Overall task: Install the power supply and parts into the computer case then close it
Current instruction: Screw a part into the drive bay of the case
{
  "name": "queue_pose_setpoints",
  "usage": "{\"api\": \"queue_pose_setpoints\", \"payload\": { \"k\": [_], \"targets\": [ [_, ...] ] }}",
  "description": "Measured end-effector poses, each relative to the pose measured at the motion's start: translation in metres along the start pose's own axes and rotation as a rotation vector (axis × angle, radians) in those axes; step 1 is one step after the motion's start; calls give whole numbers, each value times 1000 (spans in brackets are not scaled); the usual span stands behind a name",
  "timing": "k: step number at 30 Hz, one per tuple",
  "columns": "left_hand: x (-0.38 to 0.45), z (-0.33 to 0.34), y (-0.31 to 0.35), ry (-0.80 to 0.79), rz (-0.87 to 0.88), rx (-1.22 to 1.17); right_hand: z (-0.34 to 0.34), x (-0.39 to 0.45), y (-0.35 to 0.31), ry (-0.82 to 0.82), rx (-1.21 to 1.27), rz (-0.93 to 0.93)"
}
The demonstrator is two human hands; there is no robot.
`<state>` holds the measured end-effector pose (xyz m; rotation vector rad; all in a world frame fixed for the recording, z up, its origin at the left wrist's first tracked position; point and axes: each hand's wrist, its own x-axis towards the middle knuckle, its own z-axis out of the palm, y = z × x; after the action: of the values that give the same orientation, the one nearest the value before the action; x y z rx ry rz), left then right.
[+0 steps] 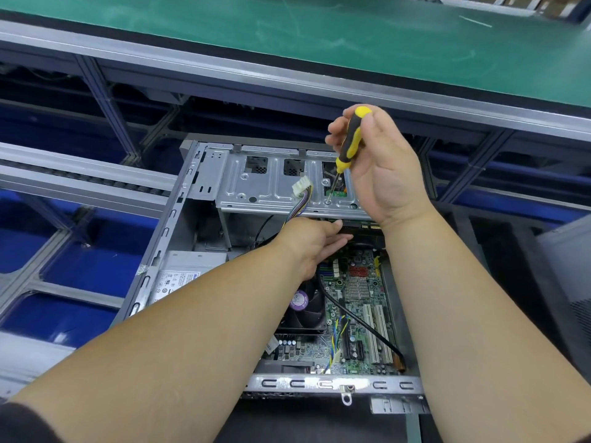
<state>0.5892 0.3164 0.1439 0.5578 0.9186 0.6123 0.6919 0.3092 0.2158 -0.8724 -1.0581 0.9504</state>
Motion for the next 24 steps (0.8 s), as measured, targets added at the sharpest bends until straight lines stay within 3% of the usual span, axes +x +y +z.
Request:
{"api": "queue_pose_setpoints", "payload": {
  "k": [24],
  "targets": [
    [0,0,1,-1,2,-15,-1,0,-2,14,60,-10]
  ]
}}
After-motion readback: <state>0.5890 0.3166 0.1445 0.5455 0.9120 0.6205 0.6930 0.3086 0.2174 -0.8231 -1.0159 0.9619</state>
